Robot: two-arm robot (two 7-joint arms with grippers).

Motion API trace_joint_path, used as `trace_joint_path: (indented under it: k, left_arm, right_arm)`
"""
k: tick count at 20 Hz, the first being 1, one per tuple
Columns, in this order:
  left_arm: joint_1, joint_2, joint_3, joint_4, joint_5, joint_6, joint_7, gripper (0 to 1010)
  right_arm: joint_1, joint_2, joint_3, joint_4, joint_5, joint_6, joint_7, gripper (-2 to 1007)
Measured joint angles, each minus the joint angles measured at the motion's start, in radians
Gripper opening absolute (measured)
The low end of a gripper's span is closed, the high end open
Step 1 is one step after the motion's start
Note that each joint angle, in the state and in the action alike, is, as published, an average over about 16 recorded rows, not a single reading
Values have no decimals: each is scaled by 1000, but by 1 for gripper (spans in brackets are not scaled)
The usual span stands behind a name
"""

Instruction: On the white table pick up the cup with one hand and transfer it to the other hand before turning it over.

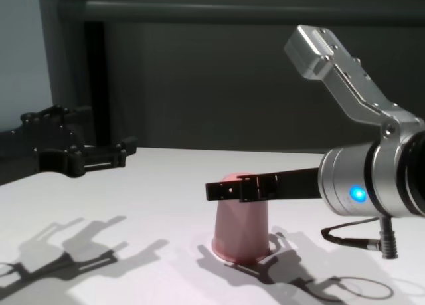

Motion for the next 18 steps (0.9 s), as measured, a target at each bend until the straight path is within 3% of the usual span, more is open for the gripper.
trace_joint_path:
  k: [8, 18]
  left_arm:
    - [0, 0, 0, 0, 0, 0, 0, 1001]
    - [0, 0, 0, 0, 0, 0, 0, 1001]
  right_arm:
    - [-1, 0, 1, -9, -14, -9, -5, 1002]
    - [-6, -3, 18, -66, -73, -41, -32, 1002]
